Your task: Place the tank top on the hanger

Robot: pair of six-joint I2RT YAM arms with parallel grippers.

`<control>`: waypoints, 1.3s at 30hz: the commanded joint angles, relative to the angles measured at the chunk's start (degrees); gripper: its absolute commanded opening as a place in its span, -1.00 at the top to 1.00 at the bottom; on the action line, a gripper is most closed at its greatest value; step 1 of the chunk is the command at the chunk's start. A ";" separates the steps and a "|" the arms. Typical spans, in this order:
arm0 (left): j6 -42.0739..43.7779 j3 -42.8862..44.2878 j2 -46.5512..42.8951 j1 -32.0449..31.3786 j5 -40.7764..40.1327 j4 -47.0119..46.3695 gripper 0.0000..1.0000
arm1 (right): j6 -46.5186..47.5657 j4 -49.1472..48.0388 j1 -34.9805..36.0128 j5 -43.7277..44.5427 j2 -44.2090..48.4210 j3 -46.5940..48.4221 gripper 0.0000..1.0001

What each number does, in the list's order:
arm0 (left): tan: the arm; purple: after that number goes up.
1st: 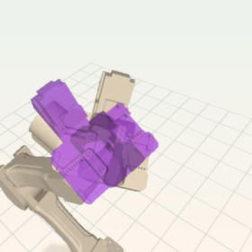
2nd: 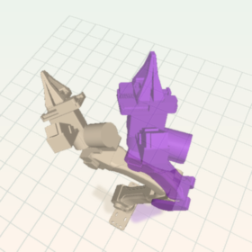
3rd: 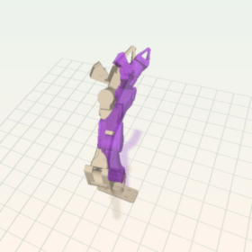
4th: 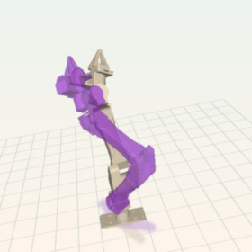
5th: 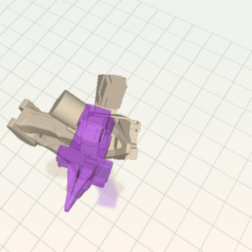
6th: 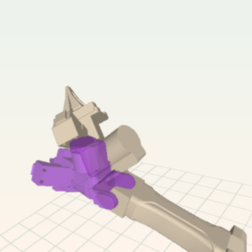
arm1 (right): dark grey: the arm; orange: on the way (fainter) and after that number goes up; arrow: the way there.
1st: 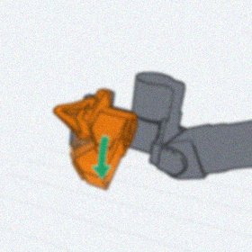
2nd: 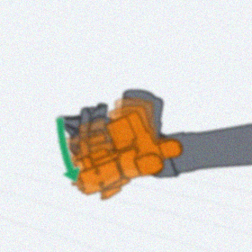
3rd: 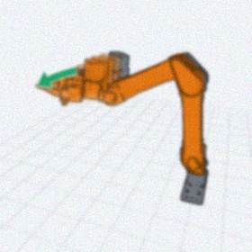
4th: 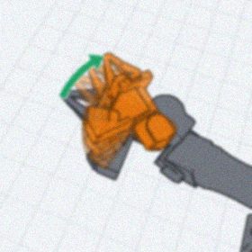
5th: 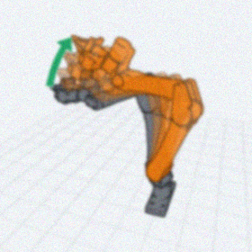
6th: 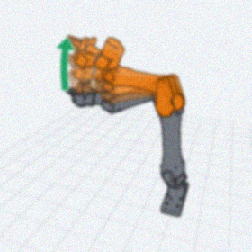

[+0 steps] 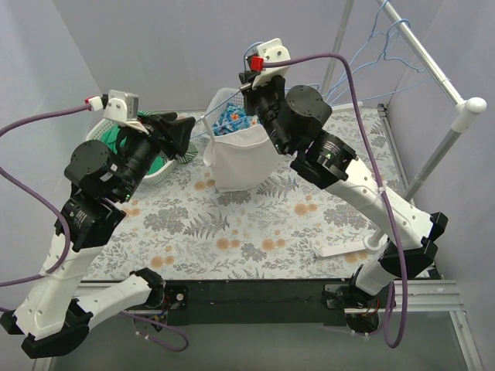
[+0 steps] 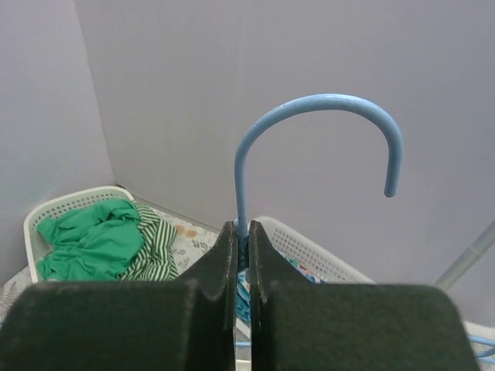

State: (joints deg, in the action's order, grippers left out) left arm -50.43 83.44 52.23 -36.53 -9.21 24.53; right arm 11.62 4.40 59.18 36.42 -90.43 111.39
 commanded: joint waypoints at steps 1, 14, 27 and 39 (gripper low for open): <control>7.53 5.76 2.52 0.24 -3.88 -5.99 0.06 | 6.31 -3.79 2.34 -5.92 0.78 7.34 0.97; 13.79 17.46 5.16 0.24 5.25 -4.95 0.24 | 9.21 -5.99 6.92 -7.78 3.42 7.00 0.97; 7.55 6.66 -3.18 0.24 12.00 18.70 0.06 | -0.45 4.82 6.65 -15.75 4.47 -2.14 0.97; 5.70 -2.14 -3.10 0.24 16.68 21.61 0.08 | -6.78 4.91 4.90 -21.30 8.17 -10.40 0.97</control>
State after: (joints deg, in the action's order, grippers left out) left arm -43.83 82.54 48.49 -36.53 4.78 45.08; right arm 7.92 12.12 65.04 17.61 -85.76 101.38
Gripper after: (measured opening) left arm 0.477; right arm 0.061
